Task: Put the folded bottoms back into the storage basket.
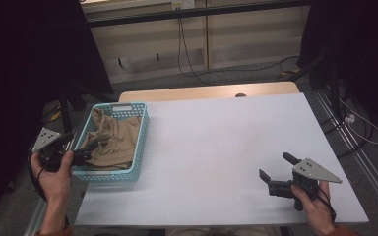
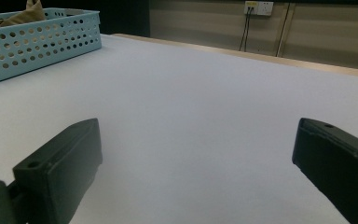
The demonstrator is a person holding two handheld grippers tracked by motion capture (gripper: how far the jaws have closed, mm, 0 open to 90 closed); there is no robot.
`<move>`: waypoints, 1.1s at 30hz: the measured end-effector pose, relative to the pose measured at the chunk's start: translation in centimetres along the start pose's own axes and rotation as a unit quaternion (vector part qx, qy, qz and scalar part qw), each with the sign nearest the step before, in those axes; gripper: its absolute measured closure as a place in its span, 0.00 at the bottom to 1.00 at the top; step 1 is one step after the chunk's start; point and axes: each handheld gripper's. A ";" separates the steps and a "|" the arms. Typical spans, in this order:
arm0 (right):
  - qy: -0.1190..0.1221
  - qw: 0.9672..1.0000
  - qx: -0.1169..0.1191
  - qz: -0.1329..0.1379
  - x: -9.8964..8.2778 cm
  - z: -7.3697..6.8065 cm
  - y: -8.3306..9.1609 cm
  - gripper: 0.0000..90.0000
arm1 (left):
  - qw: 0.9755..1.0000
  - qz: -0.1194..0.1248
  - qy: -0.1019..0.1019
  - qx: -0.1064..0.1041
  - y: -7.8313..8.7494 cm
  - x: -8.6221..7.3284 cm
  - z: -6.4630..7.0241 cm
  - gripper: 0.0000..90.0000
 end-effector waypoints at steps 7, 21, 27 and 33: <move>0.001 1.000 0.002 0.001 0.0 0.0 0.0 0.02 | 1.000 0.003 0.001 -0.010 1.2 -0.2 1.8 0.06; 0.002 1.000 0.004 -0.001 0.0 0.0 -0.1 0.02 | 0.999 0.012 -0.011 -0.048 1.7 0.0 4.9 0.05; -0.001 1.000 0.006 0.000 0.0 -0.1 -0.1 0.02 | 0.998 0.013 -0.024 -0.064 1.6 0.2 6.9 0.05; 0.001 1.000 0.007 0.000 0.0 0.0 -0.1 0.02 | 0.997 0.016 -0.028 -0.070 1.2 0.6 8.2 0.05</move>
Point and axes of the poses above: each handheld gripper's, and its own axes: y roughly backward along the jaws, x roughly out of its top, z roughly to its right, and after that the axes turned 14 degrees about x, right-handed
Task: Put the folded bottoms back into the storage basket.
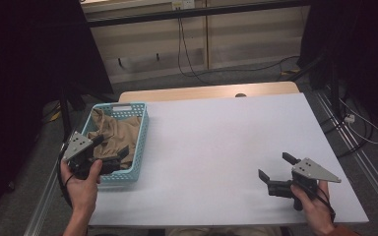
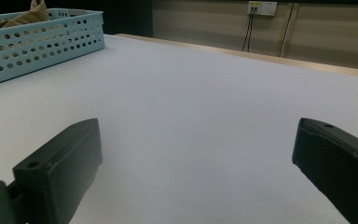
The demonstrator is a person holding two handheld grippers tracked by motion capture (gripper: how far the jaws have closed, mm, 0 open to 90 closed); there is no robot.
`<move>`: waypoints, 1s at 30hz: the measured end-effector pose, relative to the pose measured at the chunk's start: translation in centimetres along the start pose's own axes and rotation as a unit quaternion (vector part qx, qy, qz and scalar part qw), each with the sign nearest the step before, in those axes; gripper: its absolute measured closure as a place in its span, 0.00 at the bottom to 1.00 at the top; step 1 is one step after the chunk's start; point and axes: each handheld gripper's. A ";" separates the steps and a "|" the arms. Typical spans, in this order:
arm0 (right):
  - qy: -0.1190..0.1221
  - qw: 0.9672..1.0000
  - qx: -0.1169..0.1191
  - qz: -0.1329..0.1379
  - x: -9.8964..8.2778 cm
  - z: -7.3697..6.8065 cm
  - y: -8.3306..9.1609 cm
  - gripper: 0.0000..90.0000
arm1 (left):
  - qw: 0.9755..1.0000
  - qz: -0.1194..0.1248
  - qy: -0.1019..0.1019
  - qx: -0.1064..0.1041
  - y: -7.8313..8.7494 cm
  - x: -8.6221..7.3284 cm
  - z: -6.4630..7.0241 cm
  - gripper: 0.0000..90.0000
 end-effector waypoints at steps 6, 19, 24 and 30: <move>-0.001 1.000 0.000 0.000 0.0 0.0 0.0 0.02 | 1.000 0.001 -0.014 -0.024 -0.6 0.6 1.7 0.05; 0.001 1.000 0.003 -0.001 0.0 -0.1 -0.1 0.02 | 0.996 -0.014 -0.029 -0.079 -2.4 0.8 6.1 0.06; 0.002 1.000 0.002 0.000 0.0 0.0 0.0 0.02 | 0.995 -0.015 -0.042 -0.089 -2.9 1.0 7.4 0.06; 0.003 1.000 0.003 0.000 0.0 -0.1 0.0 0.01 | 0.995 -0.018 -0.041 -0.091 -3.8 0.8 8.7 0.06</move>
Point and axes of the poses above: each handheld gripper's, and its own axes: y roughly backward along the jaws, x roughly out of its top, z roughly to its right, and after that the axes turned 14 degrees about x, right-handed
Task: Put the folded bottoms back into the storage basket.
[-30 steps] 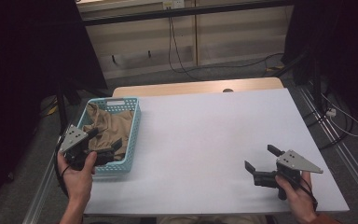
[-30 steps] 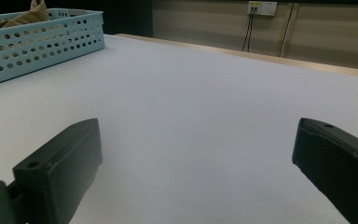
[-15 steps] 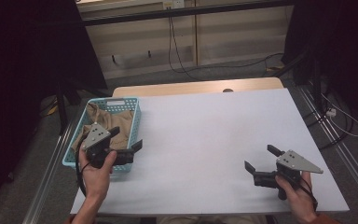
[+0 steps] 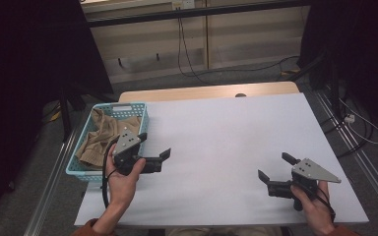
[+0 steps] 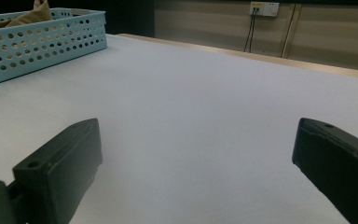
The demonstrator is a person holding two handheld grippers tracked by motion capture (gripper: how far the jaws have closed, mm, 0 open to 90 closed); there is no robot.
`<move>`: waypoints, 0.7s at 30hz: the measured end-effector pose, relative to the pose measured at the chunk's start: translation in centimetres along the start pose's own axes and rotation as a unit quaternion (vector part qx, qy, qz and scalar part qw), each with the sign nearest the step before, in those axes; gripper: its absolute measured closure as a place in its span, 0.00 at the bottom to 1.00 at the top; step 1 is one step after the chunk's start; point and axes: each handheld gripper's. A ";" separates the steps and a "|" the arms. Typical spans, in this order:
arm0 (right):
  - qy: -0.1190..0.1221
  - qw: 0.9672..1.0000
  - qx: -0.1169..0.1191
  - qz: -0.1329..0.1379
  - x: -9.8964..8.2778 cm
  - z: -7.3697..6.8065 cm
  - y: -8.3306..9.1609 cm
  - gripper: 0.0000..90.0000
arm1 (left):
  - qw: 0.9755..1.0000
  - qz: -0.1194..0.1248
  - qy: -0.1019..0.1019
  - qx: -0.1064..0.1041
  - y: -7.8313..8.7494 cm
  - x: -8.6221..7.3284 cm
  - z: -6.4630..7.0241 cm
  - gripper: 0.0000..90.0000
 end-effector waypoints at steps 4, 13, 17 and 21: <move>0.000 1.000 0.000 0.000 0.0 0.0 0.0 0.02 | 1.000 -0.008 0.010 -0.023 -0.9 -0.2 0.8 0.05; 0.000 1.000 0.000 0.001 0.0 0.0 0.0 0.02 | 0.999 -0.010 0.003 -0.048 -2.2 -1.4 2.8 0.05; 0.000 1.000 0.000 0.001 0.0 0.0 0.0 0.02 | 0.999 -0.014 0.002 -0.052 -2.5 -2.2 3.6 0.05; -0.001 1.000 0.000 0.001 0.0 0.0 0.1 0.01 | 0.999 -0.006 0.014 -0.048 -2.4 -2.5 3.6 0.05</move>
Point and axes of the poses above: each handheld gripper's, and its own axes: y roughly backward along the jaws, x roughly out of its top, z roughly to its right, and after that the axes turned 14 degrees about x, right-handed
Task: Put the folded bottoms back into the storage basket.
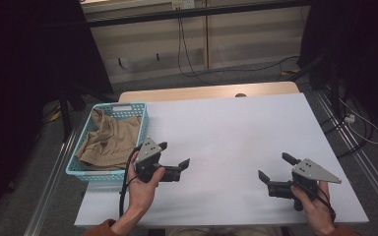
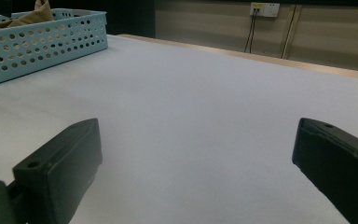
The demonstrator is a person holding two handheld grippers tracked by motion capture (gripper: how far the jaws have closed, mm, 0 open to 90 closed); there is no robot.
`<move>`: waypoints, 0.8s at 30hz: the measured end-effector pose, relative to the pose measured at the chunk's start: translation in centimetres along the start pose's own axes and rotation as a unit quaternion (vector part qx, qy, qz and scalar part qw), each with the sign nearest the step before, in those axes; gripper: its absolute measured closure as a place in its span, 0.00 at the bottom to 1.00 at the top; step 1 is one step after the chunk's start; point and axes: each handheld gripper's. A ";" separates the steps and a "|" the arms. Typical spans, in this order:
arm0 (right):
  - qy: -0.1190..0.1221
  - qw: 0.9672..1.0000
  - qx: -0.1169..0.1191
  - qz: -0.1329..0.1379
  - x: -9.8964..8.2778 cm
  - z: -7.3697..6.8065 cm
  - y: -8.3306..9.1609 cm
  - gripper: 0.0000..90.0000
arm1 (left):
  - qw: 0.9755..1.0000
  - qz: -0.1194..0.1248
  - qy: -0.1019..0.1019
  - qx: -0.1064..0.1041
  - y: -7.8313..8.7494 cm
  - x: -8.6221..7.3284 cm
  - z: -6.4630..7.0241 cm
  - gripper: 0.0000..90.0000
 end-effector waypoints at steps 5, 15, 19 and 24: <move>0.003 1.000 0.001 -0.002 0.0 0.0 0.0 0.02 | 1.000 -0.002 0.002 0.006 -0.1 -0.8 0.0 0.05; -0.001 1.000 -0.001 0.000 0.0 0.1 0.1 0.02 | 1.000 -0.004 -0.002 0.006 0.1 -2.6 -0.8 0.05; 0.000 1.000 -0.002 0.001 0.0 0.0 0.2 0.02 | 1.000 -0.012 -0.002 0.025 0.3 -3.2 -1.0 0.06; 0.001 1.000 0.000 0.001 0.0 0.0 0.1 0.01 | 0.999 -0.028 -0.001 0.027 -0.5 -3.7 -0.9 0.05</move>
Point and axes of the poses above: each handheld gripper's, and its own axes: y roughly backward along the jaws, x roughly out of its top, z roughly to its right, and after that the axes turned 14 degrees about x, right-handed
